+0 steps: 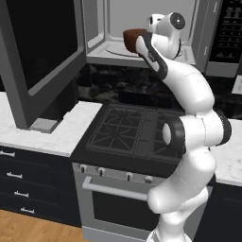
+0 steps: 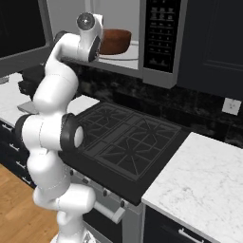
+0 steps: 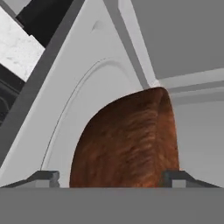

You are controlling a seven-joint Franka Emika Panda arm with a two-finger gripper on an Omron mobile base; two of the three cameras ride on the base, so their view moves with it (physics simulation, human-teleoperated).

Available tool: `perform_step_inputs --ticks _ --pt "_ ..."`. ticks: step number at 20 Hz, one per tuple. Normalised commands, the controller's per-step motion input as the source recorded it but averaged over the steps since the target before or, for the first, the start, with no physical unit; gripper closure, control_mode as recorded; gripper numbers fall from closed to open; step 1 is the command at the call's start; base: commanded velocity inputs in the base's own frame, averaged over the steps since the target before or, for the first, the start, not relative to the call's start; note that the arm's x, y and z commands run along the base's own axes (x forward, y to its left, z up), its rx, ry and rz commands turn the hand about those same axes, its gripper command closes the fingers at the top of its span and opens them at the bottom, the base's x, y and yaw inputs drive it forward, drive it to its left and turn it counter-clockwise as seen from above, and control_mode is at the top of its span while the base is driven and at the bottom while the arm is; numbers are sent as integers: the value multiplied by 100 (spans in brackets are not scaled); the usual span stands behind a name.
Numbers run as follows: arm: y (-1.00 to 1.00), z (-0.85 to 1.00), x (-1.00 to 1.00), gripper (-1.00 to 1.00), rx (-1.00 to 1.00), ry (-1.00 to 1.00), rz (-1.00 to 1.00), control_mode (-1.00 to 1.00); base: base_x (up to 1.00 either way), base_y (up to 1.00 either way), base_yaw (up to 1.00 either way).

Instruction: Pick the onion from the sink and place it in the bowl. Then pick the bowl and place it in the microwave. Then close the microwave door and press the start button.

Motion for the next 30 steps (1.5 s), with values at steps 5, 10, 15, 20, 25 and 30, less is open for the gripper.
perform_step_inputs --ticks 5,10,15,20,25,30 --pt "49 4 -47 -100 -4 -36 0 -100 0 0 0" --pt "4 41 -100 -100 3 -1 0 -100 0 0 0" --pt "15 38 -100 -100 0 -7 0 -100 0 0 0" --pt "0 55 -100 -100 0 4 0 -100 0 0 0" --pt "7 0 -100 -100 0 -1 0 -100 0 0 0" --pt "18 -4 -100 -100 0 -11 0 -100 0 0 0"
